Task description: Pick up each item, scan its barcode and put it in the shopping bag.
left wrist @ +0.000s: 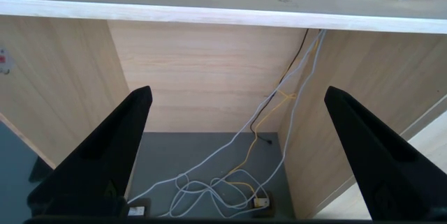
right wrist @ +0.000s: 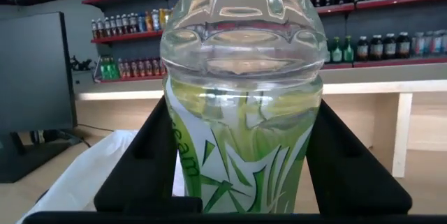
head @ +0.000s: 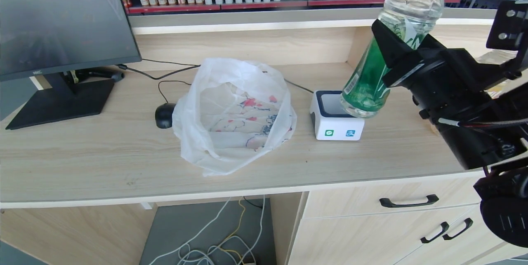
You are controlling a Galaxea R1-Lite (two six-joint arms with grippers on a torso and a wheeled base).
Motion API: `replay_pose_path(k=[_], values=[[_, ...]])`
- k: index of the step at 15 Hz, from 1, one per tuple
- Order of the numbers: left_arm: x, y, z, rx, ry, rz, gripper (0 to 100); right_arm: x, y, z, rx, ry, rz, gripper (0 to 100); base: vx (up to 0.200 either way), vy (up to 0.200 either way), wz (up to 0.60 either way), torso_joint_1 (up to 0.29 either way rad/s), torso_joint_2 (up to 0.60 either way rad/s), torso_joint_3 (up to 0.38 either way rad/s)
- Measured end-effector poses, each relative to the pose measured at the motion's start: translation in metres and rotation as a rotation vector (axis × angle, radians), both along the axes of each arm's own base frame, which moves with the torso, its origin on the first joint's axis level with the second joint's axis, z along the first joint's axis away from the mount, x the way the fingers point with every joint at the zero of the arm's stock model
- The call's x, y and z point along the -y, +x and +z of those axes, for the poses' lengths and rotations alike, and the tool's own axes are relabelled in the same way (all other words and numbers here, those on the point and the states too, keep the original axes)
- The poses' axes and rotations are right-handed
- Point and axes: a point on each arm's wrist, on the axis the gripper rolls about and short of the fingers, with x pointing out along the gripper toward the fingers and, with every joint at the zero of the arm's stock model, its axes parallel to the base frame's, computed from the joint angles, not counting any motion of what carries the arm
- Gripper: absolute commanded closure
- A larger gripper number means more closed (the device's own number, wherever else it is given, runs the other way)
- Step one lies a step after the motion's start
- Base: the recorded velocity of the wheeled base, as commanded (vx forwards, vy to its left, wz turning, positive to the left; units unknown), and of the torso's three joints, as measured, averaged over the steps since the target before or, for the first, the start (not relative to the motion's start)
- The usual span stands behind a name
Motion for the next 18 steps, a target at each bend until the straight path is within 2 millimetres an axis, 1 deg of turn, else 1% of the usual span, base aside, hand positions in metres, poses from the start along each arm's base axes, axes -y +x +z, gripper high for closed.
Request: replay_pose_path(k=[2, 6, 10, 18], values=[[0.0000, 0.0000, -0.0001, -0.001, 0.000, -0.001, 0, -0.0028, 0.0044, -0.0033, -0.015, -0.006, 0.003, 100, 0.000, 0.200, 0.00, 0.002, 0.01, 0.000], [0.0000, 0.0000, -0.0001, -0.001, -0.001, 0.000, 0, -0.0027, 0.0067, -0.0041, -0.020, 0.003, 0.006, 100, 0.000, 0.200, 0.00, 0.002, 0.00, 0.001], [0.0000, 0.0000, 0.0000, 0.000, -0.002, 0.000, 0, 0.0050, 0.0097, -0.0061, -0.025, -0.003, -0.025, 100, 0.000, 0.200, 0.00, 0.001, 0.00, 0.000], [0.0000, 0.0000, 0.0001, 0.001, 0.001, 0.000, 0, 0.0061, 0.0089, -0.0040, -0.018, 0.000, -0.027, 100, 0.000, 0.000, 0.00, 0.000, 0.00, 0.000]])
